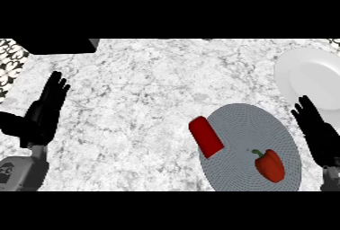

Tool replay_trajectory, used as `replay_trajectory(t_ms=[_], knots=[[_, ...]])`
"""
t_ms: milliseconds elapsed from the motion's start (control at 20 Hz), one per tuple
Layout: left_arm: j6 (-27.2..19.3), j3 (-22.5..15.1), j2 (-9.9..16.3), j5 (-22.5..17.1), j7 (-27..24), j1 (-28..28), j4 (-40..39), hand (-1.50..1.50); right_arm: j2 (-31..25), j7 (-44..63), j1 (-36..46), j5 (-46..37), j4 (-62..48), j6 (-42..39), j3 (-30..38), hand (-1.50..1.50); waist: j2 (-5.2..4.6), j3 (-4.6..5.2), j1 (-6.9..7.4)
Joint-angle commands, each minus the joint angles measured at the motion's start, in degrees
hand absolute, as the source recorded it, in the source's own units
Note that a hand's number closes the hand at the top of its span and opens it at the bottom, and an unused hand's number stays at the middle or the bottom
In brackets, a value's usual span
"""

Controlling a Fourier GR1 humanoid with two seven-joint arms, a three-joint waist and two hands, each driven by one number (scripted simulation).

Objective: Pick the bell pepper from the placemat and place it in the plate

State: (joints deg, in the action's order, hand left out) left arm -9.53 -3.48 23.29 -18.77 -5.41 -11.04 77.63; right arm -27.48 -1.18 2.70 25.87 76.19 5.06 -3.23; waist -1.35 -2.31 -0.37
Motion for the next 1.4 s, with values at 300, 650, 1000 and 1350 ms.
replay_trajectory(t_ms=[300, 650, 1000, 1350], knots=[[-1.6, -5.4, -1.6, 3.7, 5.9, 4.0, -4.5, 0.00, -13.4, -6.6, 14.9, -12.3, 16.0, -21.2, -8.6, 1.50, 4.65, 4.00, 3.03], [-7.0, -7.9, -4.3, 5.9, 12.0, 5.0, -1.7, 0.00, -8.3, -31.1, 0.5, -11.7, 6.5, -24.4, -8.0, 1.50, 1.01, 1.81, 0.31], [-8.3, -9.7, -5.2, 7.9, 11.9, 6.8, 1.2, 0.00, -15.2, -50.5, 2.7, -22.8, 1.5, -40.6, -14.1, -1.50, 1.33, 2.05, 1.71], [-8.9, -9.5, -5.7, 8.3, 15.1, 5.4, 2.2, 0.00, -20.1, -54.1, 8.7, -40.7, 0.1, -24.2, -16.5, -1.50, 1.20, 2.18, 1.52]])
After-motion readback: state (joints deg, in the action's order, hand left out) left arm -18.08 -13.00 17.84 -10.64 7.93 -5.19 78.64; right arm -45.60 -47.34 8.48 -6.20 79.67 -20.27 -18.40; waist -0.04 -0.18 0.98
